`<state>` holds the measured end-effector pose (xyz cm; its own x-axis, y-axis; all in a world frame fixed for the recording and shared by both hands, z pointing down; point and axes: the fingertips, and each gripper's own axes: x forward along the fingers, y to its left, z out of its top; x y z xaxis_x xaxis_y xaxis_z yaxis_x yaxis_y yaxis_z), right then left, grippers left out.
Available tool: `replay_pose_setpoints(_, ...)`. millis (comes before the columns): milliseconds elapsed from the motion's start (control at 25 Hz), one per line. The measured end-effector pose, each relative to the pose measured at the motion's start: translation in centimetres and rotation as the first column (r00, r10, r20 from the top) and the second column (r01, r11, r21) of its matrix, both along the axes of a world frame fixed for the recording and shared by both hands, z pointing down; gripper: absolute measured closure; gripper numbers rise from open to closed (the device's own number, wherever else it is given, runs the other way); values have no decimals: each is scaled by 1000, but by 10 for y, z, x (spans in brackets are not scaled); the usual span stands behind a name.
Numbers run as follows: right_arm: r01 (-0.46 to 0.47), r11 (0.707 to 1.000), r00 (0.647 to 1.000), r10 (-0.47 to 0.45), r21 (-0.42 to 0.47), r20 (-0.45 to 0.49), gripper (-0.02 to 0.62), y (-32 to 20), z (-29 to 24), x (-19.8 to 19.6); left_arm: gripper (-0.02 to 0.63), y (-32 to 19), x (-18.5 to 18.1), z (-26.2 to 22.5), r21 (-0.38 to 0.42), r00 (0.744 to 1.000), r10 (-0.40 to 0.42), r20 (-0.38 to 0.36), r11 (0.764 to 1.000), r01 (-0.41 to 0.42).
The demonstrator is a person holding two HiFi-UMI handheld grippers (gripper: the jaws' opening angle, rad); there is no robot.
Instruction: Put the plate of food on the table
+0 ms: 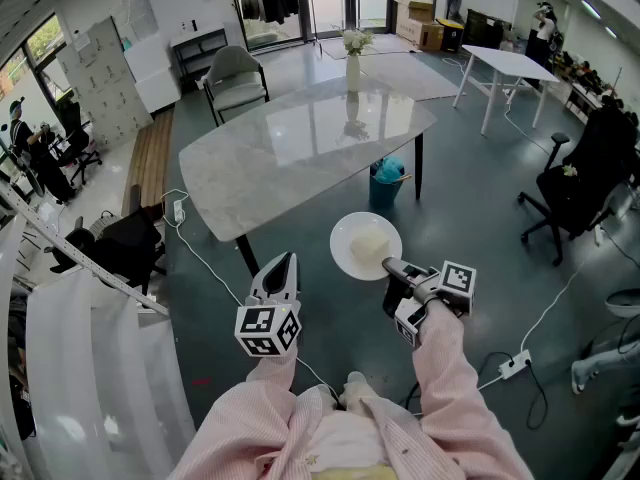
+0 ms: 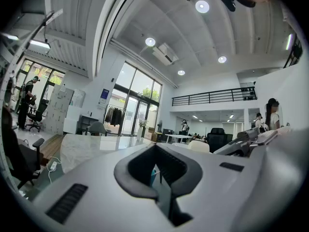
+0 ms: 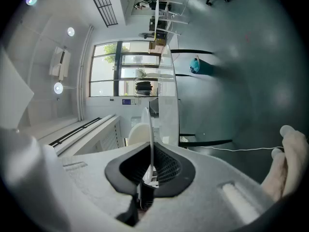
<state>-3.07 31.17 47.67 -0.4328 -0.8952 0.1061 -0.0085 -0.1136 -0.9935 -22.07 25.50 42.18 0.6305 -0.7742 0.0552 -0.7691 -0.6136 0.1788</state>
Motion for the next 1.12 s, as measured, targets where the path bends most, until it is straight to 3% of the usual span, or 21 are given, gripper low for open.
replay_pose_setpoints(600,81,997,996,-81,-9,-39,580,-34,7,45,607,-25,41,1,6,996,-86,-18,996,86)
replay_pose_setpoints(1120,96,995,994,-96,-7,-44,580,-87,16,85,607,-74,85,6,11,996,-86,-6,996,86)
